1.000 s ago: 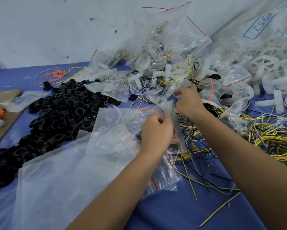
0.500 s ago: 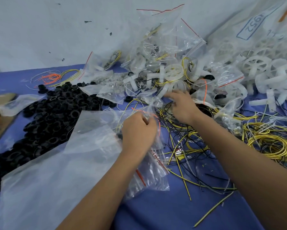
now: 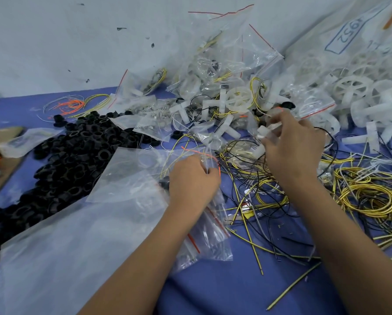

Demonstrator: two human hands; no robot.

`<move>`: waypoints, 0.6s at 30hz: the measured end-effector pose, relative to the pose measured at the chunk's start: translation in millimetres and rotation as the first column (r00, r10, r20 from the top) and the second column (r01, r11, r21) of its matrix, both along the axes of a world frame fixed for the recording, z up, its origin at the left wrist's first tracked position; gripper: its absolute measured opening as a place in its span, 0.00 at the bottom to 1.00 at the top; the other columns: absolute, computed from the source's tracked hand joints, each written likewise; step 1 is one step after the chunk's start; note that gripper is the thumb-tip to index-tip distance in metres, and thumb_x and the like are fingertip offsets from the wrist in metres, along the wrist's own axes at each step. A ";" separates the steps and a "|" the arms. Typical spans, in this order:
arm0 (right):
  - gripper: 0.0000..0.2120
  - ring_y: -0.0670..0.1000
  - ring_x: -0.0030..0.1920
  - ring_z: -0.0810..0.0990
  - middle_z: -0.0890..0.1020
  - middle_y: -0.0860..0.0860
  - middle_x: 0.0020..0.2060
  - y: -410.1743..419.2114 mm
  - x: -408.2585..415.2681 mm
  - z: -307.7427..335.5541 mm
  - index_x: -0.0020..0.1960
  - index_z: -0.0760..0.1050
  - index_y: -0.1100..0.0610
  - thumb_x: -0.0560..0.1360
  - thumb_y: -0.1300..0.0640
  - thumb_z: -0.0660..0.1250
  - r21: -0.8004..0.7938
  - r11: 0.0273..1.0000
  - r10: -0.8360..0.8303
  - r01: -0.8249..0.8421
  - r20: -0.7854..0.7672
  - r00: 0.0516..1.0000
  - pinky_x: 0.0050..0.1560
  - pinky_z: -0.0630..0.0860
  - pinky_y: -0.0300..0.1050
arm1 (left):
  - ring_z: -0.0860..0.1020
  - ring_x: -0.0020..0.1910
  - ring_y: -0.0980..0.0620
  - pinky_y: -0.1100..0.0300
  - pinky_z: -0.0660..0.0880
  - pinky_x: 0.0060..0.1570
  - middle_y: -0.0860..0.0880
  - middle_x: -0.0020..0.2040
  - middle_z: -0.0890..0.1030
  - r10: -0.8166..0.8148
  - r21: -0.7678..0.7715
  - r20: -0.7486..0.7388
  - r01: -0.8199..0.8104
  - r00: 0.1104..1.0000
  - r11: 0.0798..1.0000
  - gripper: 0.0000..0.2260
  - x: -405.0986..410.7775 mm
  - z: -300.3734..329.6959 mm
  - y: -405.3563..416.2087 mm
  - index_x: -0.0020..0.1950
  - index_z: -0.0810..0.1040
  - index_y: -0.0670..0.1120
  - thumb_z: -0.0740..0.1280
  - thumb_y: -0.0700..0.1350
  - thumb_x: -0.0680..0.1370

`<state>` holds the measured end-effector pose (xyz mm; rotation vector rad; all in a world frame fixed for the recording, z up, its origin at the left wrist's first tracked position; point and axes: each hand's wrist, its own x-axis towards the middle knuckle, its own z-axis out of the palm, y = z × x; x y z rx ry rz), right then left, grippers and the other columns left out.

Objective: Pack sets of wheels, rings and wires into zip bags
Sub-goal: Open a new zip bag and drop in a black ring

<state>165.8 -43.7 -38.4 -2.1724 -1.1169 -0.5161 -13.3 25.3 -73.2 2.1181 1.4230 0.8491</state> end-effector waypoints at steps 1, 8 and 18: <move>0.17 0.59 0.56 0.77 0.84 0.51 0.46 -5.2 1.3 -1.1 0.61 0.77 0.51 0.74 0.52 0.75 -0.034 0.999 -0.019 0.021 0.034 0.999 0.55 0.69 0.54 | 0.77 0.39 0.43 0.52 0.73 0.39 0.47 0.35 0.79 0.003 -0.013 0.014 -0.002 1.000 1.000 0.09 -0.6 1.2 0.0 0.37 0.75 0.42 0.66 0.46 0.74; 0.09 0.54 0.42 0.78 0.84 0.51 0.44 -17.6 -14.0 -5.9 0.54 0.80 0.57 0.75 0.58 0.75 0.308 0.933 0.211 -0.186 -0.050 0.976 0.43 0.73 0.48 | 0.76 0.35 0.39 0.49 0.71 0.34 0.42 0.31 0.77 0.005 -0.111 0.109 0.007 0.994 0.994 0.11 -4.9 2.6 2.1 0.34 0.71 0.40 0.63 0.43 0.75; 0.08 0.46 0.31 0.72 0.69 0.32 0.31 -8.4 -56.4 -15.9 0.48 0.80 0.56 0.72 0.58 0.78 0.347 0.819 0.504 -0.457 -0.053 0.862 0.38 0.71 0.40 | 0.77 0.34 0.40 0.40 0.76 0.40 0.43 0.31 0.78 0.027 -0.069 0.442 0.003 0.897 0.998 0.12 1.3 7.1 -8.4 0.36 0.74 0.41 0.64 0.45 0.78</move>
